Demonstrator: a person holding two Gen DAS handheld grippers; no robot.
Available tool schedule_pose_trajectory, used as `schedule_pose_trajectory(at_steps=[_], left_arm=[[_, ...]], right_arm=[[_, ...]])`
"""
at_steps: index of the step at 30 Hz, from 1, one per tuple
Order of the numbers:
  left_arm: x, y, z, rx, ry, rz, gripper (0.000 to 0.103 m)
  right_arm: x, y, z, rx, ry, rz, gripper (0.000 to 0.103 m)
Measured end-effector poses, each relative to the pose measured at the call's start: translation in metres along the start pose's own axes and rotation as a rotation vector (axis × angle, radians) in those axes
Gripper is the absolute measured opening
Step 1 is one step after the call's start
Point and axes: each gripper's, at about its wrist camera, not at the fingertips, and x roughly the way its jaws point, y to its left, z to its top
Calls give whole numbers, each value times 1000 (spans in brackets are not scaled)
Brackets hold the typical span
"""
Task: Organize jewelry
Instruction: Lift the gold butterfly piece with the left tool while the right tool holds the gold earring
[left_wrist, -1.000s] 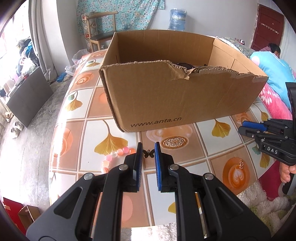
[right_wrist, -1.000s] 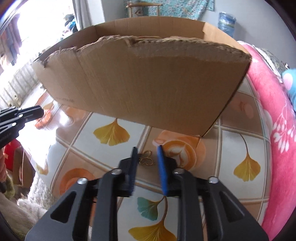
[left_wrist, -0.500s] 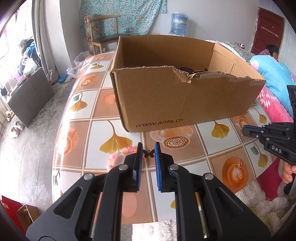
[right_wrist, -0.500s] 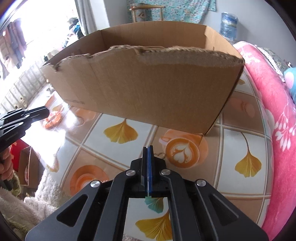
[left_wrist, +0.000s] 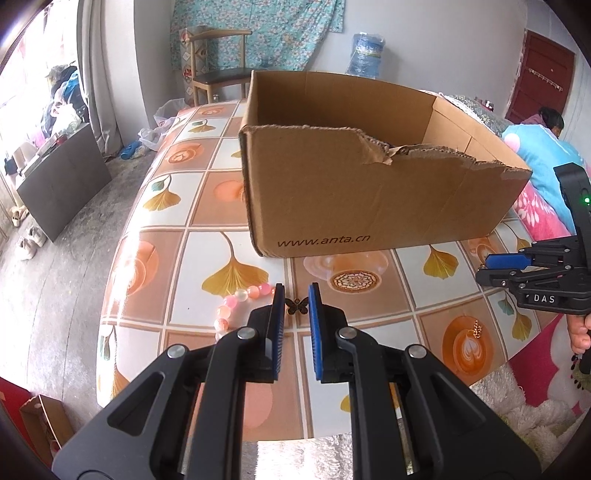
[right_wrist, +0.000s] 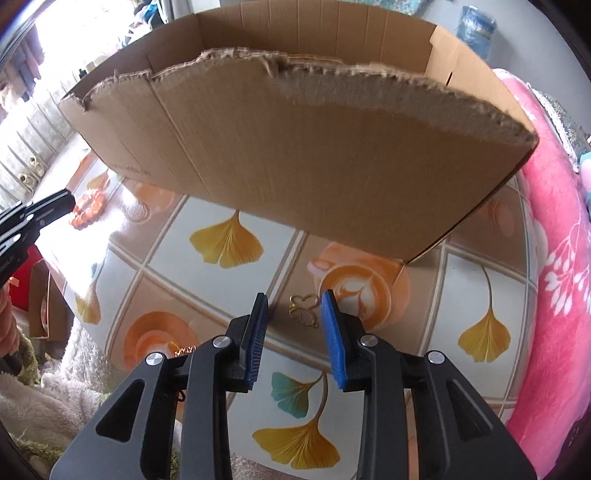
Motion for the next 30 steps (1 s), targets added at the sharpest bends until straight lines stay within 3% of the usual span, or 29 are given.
schedule_pose_trajectory(at_steps=[4, 12, 14, 25, 27, 29, 30], left_arm=[[0, 7, -1, -15, -5, -6, 12], [-2, 17, -5, -43, -14, -15, 12], [-4, 20, -5, -48, -21, -13, 12], [-10, 20, -6, -51, -37, -12, 12], [-10, 19, -7, -51, -37, -14, 12], [-11, 18, -7, -47, -37, -16, 12], [-11, 18, -8, -45, -39, -17, 12]], right_arm=[[5, 7, 8, 11, 46, 5, 12], [8, 7, 12, 30, 51, 6, 11], [6, 8, 8, 40, 49, 27, 0], [-8, 16, -2, 25, 22, 9, 0], [-7, 16, -2, 30, 28, 1, 6], [-2, 18, 0, 41, 30, 1, 25], [0, 18, 1, 43, 27, -1, 27]])
